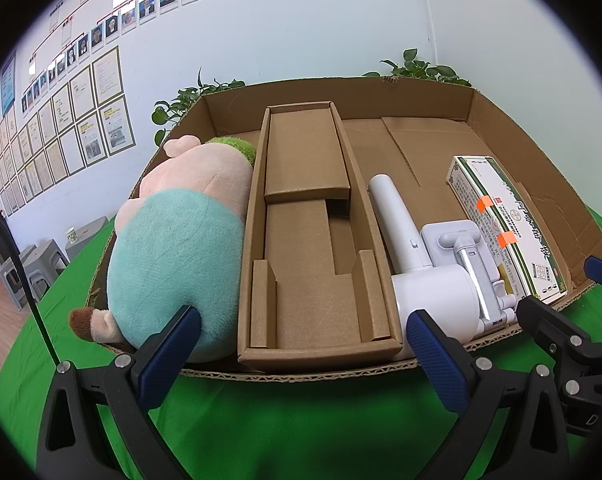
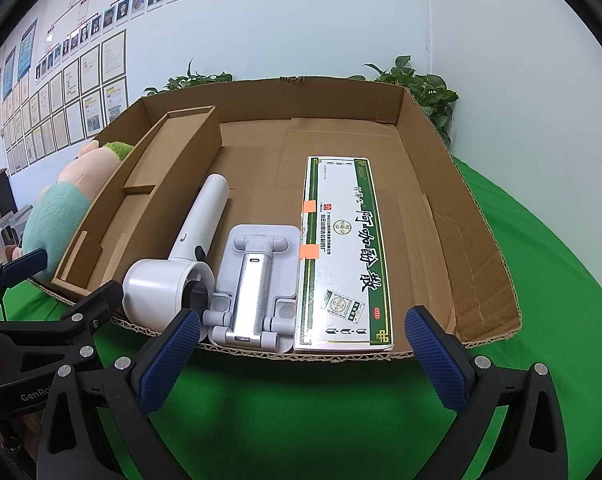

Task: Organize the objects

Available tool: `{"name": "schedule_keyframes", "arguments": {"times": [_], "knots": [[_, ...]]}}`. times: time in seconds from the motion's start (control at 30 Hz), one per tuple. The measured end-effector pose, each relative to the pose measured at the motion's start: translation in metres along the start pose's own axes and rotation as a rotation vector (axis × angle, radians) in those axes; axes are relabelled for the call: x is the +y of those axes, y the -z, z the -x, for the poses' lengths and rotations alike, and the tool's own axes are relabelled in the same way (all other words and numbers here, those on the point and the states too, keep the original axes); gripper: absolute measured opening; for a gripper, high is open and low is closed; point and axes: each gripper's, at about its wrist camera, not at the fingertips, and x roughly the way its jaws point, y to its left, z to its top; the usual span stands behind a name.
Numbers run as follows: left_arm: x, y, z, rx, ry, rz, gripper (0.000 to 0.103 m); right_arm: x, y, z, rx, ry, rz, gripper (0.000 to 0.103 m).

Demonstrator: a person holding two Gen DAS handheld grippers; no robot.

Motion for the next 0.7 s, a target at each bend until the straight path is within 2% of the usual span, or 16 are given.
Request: {"name": "schedule_keyframes", "arguments": {"times": [0.7], "knots": [[0.0, 0.0003, 0.0011, 0.002, 0.0, 0.002, 0.102, 0.0005, -0.0003, -0.0005, 0.0, 0.0, -0.001, 0.103]]}}
